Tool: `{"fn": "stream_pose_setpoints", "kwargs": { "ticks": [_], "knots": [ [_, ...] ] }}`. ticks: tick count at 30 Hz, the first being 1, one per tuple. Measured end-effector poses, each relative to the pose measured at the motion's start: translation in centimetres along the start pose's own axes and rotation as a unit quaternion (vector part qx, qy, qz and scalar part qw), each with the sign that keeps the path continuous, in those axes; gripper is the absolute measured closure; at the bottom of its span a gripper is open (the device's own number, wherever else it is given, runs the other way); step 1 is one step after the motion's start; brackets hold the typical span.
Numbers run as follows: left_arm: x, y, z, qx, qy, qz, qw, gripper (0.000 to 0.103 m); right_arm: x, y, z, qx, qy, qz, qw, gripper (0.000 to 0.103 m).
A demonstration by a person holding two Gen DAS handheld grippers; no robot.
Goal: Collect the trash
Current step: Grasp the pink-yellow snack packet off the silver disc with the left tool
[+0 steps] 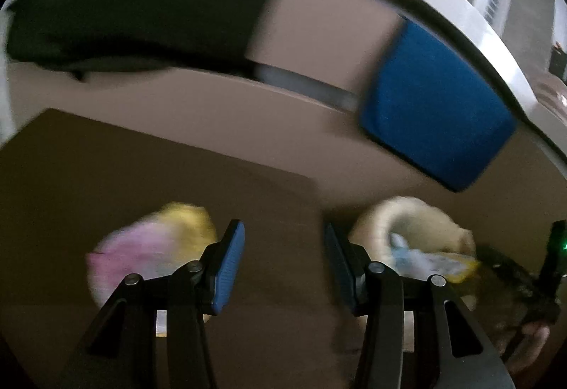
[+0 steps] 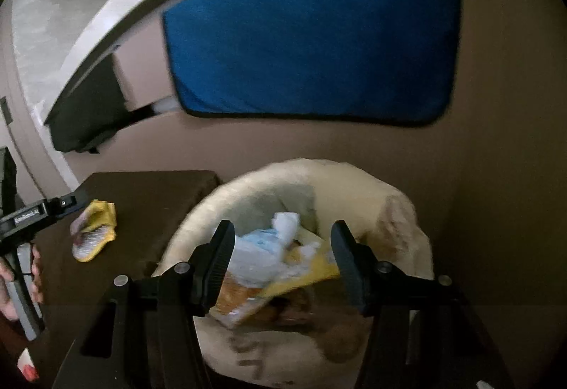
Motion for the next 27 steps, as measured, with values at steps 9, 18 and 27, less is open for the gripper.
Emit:
{"fn": "stream_pose_setpoints", "kwargs": {
  "ticks": [9,18,27],
  "knots": [
    [9.3,-2.7,2.4,0.006,-0.023,0.049,0.9985,0.054,8.0,-1.9,-2.1,0.007,-0.058,0.058,0.997,0.049],
    [9.2,-0.4,-1.7,0.061,-0.039,-0.017,0.9972,0.054,14.6,-1.2,-5.4,0.046,-0.09,0.119,0.988,0.049],
    [10.3,-0.9,-2.4,0.087,-0.036,-0.005,0.9955,0.054,18.0,-0.7,-7.3,0.078,-0.106,0.136,0.982,0.049]
  ]
}}
Point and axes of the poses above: each gripper's, at about its wrist camera, not at the fingertips, and z roughly against the way its jaws point, x to its left, y to its underside, the point moved 2 cm from there along -z, roughly the way its jaws point, and after that the axes turned 12 degrees about z, right-handed, at the moved point
